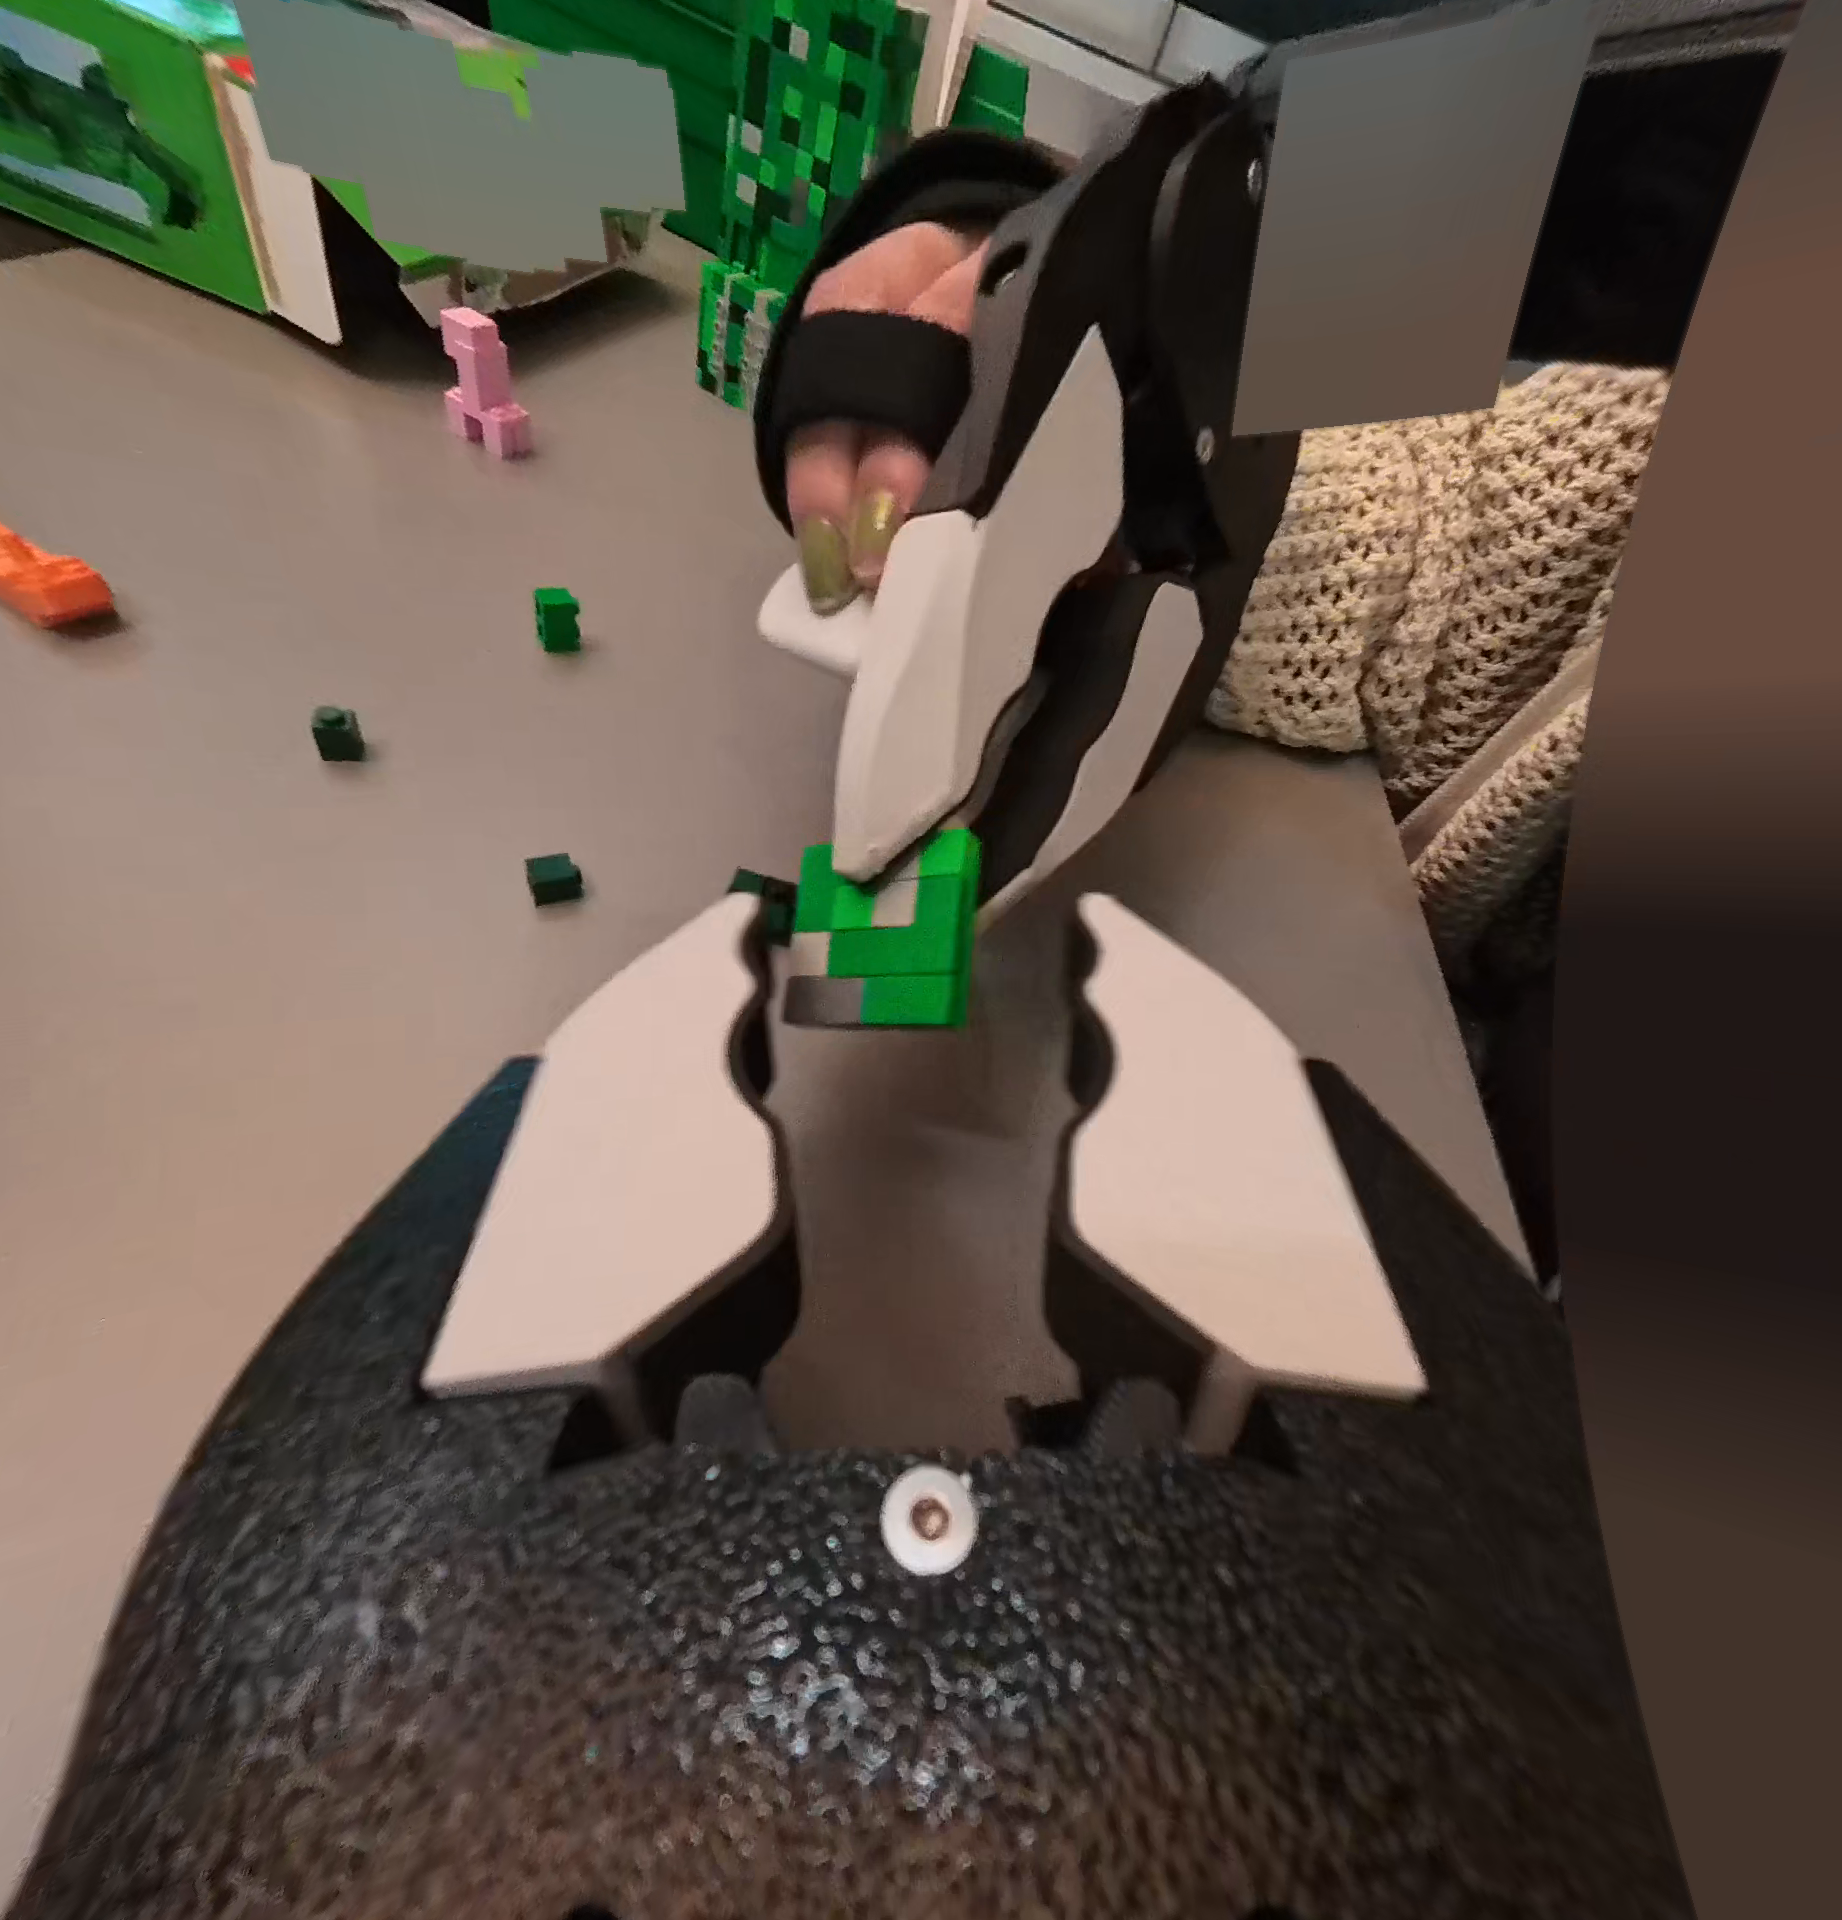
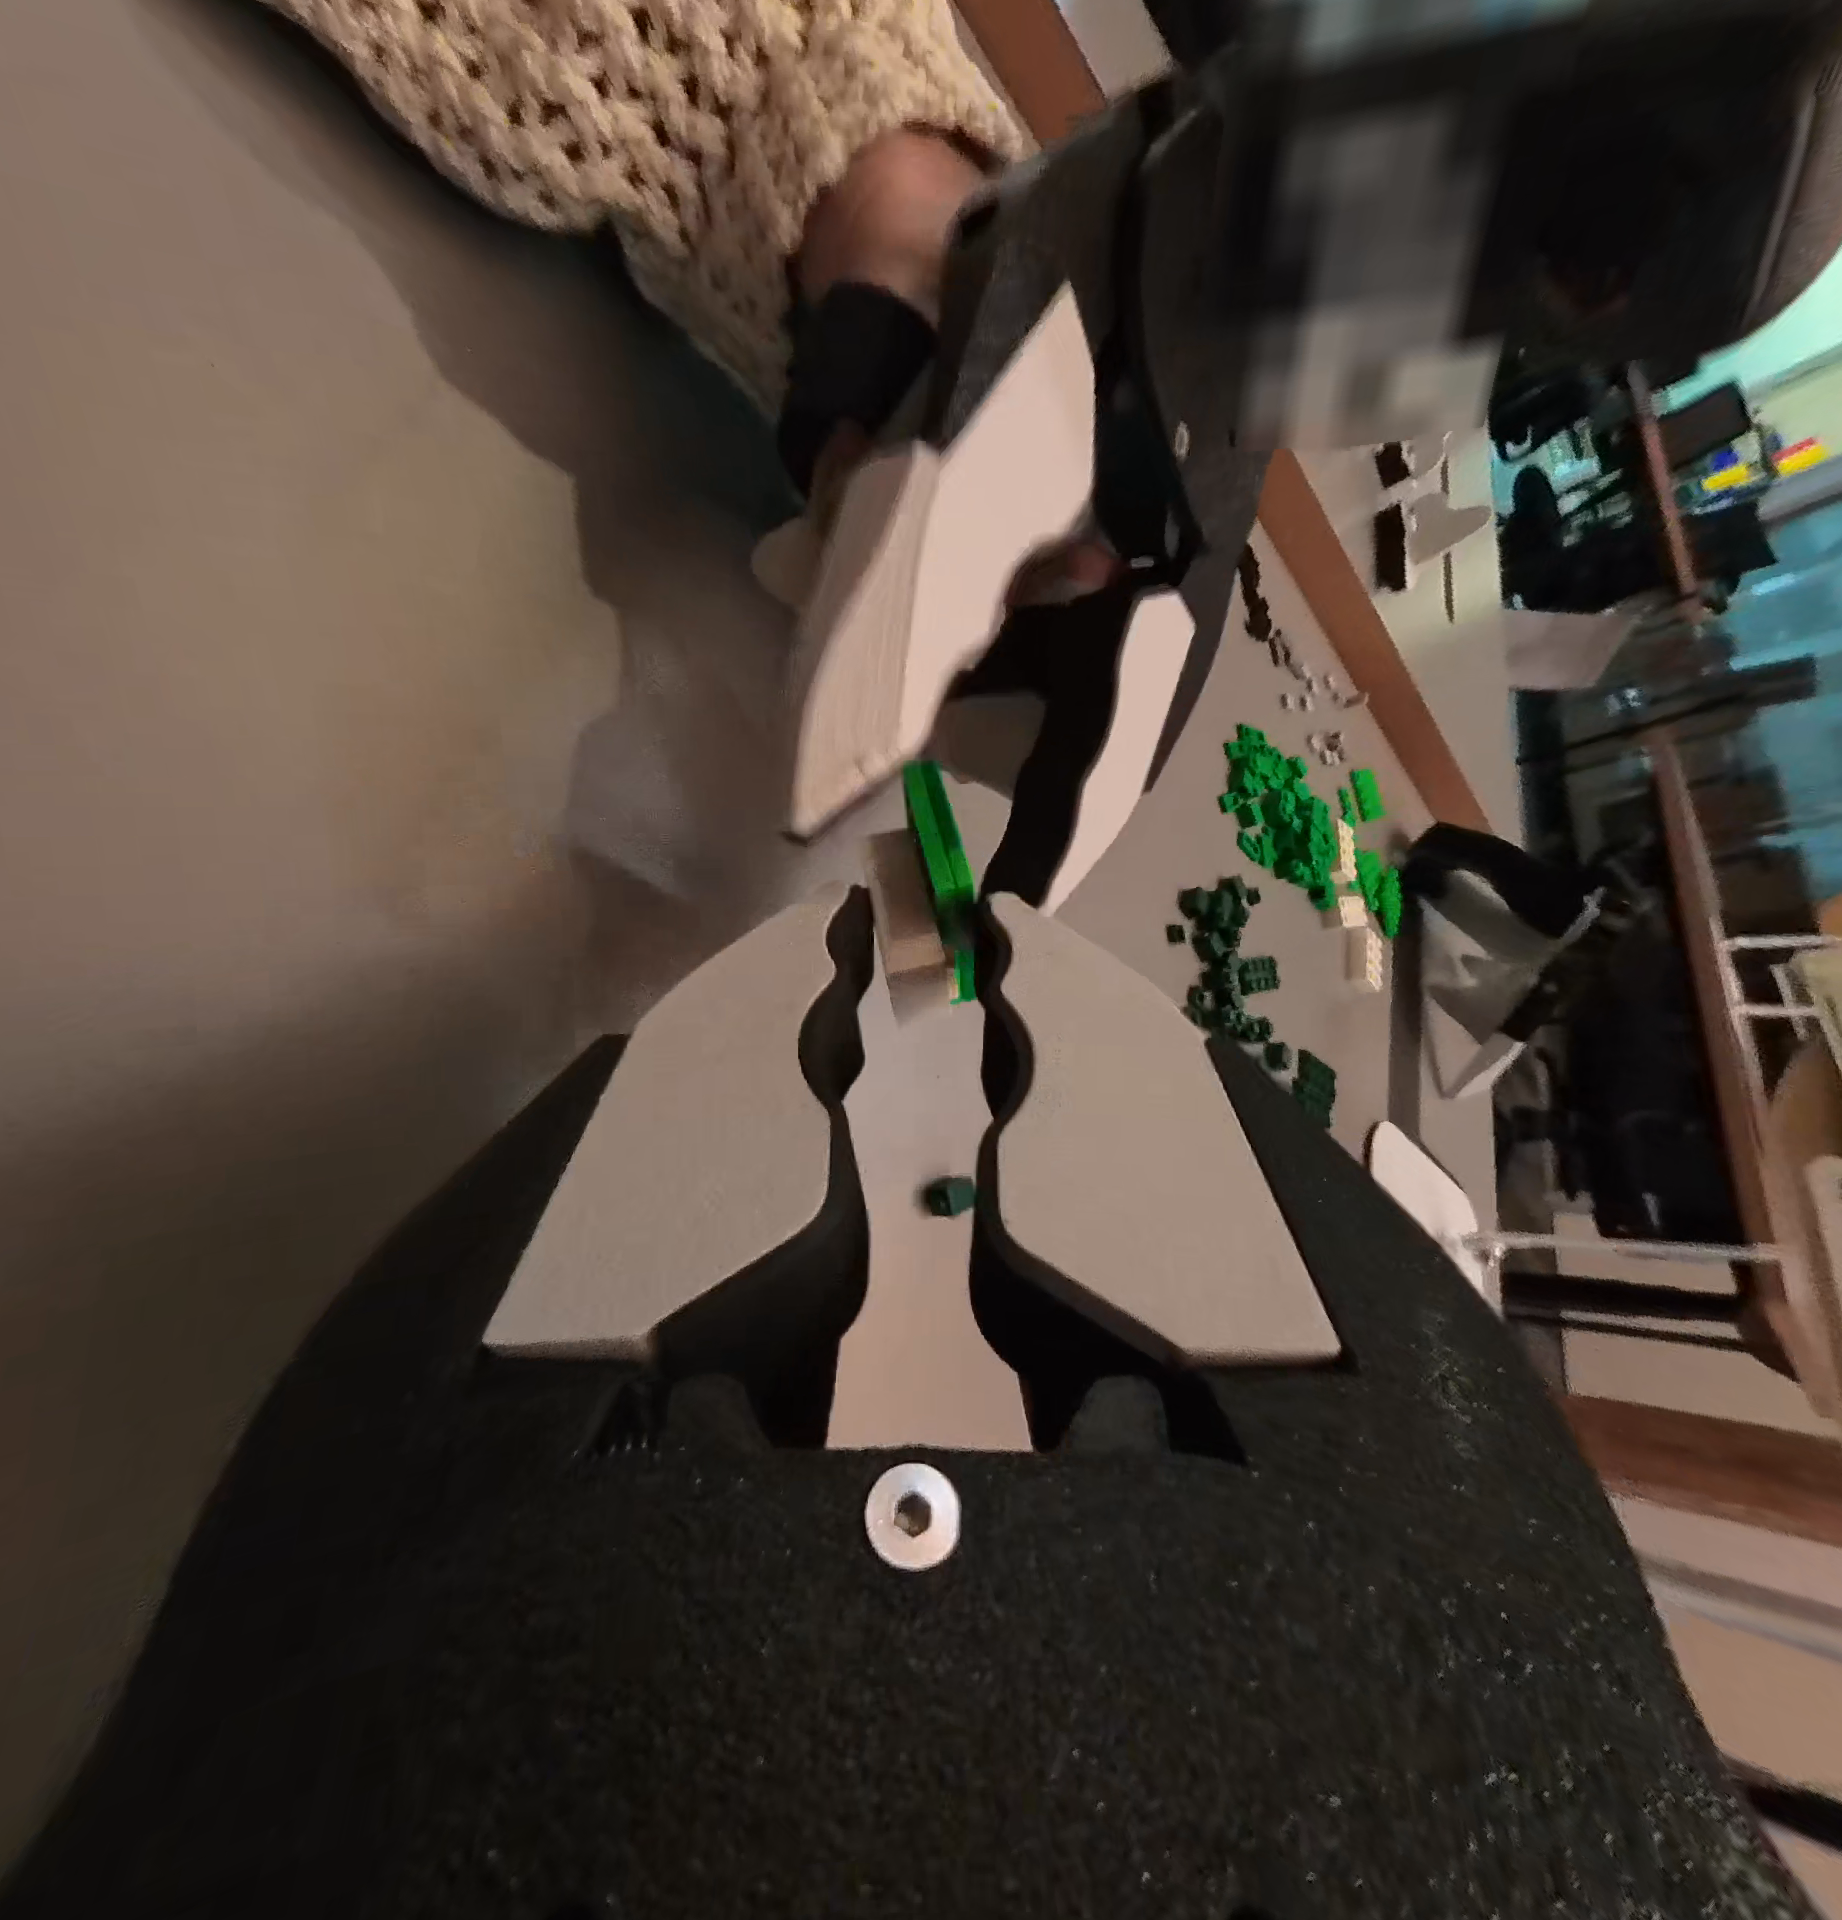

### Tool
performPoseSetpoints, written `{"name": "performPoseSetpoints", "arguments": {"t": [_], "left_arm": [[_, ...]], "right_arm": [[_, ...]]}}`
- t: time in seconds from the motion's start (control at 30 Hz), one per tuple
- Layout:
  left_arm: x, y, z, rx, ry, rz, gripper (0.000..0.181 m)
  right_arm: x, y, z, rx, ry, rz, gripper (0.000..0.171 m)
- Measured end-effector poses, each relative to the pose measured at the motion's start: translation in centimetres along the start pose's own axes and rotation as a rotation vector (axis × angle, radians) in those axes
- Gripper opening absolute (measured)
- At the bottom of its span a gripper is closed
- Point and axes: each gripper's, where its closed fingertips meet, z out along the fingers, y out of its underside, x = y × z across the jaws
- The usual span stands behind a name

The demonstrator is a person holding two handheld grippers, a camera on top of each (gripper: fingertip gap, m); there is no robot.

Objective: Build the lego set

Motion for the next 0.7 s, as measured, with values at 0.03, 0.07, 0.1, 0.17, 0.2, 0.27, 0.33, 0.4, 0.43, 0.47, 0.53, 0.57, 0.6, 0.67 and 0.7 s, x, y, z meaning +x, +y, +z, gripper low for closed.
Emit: {"name": "performPoseSetpoints", "arguments": {"t": [0.03,0.07,0.1,0.17,0.2,0.27,0.33,0.4,0.43,0.47,0.53,0.57,0.6,0.67,0.7], "left_arm": [[-0.3,-0.2,0.0,0.008,-0.030,0.021,0.066],[-0.7,-0.3,-0.1,0.002,-0.081,0.072,0.070],[-1.3,-0.4,-0.3,-0.014,-0.155,0.159,0.070],[-2.4,-0.6,-0.9,-0.061,-0.332,0.379,0.060],[-2.6,-0.7,-1.0,-0.085,-0.392,0.480,0.053],[-2.6,-0.6,-0.8,-0.143,-0.460,0.621,0.041],[-2.6,-0.3,-0.4,-0.195,-0.497,0.701,0.034],[-2.6,-0.3,-0.2,-0.211,-0.516,0.739,0.026],[-2.7,-0.3,-0.1,-0.214,-0.526,0.742,0.023],[-2.7,-0.3,-0.1,-0.214,-0.527,0.738,0.023],[-2.8,-0.3,-0.1,-0.212,-0.524,0.725,0.022],[-2.9,-0.2,-0.1,-0.217,-0.527,0.727,0.022],[-3.0,-0.2,-0.2,-0.223,-0.534,0.735,0.020],[-3.0,-0.2,-0.2,-0.233,-0.550,0.759,0.019],[-3.0,-0.3,-0.3,-0.234,-0.555,0.767,0.018]], "right_arm": [[0.2,0.5,0.1,-0.030,0.008,0.016,0.018],[0.6,1.1,0.1,-0.053,0.023,0.037,0.018],[0.7,1.4,0.1,-0.063,0.021,0.058,0.018],[1.1,1.7,0.0,-0.061,0.027,0.111,0.018],[1.2,1.8,0.0,-0.063,0.024,0.138,0.018],[1.3,1.8,0.0,-0.056,0.019,0.178,0.018],[1.4,1.8,0.0,-0.048,0.016,0.199,0.018],[1.4,1.8,0.0,-0.045,0.013,0.207,0.018],[1.3,1.8,0.0,-0.045,0.008,0.210,0.018],[1.3,1.8,0.0,-0.045,0.007,0.212,0.018],[1.3,1.7,0.0,-0.039,0.004,0.219,0.018],[1.3,1.6,0.0,-0.032,0.000,0.225,0.018],[1.2,1.6,0.0,-0.031,-0.006,0.230,0.018],[1.2,1.6,0.1,-0.029,-0.004,0.231,0.018],[1.3,1.6,0.1,-0.023,0.003,0.227,0.018]]}}
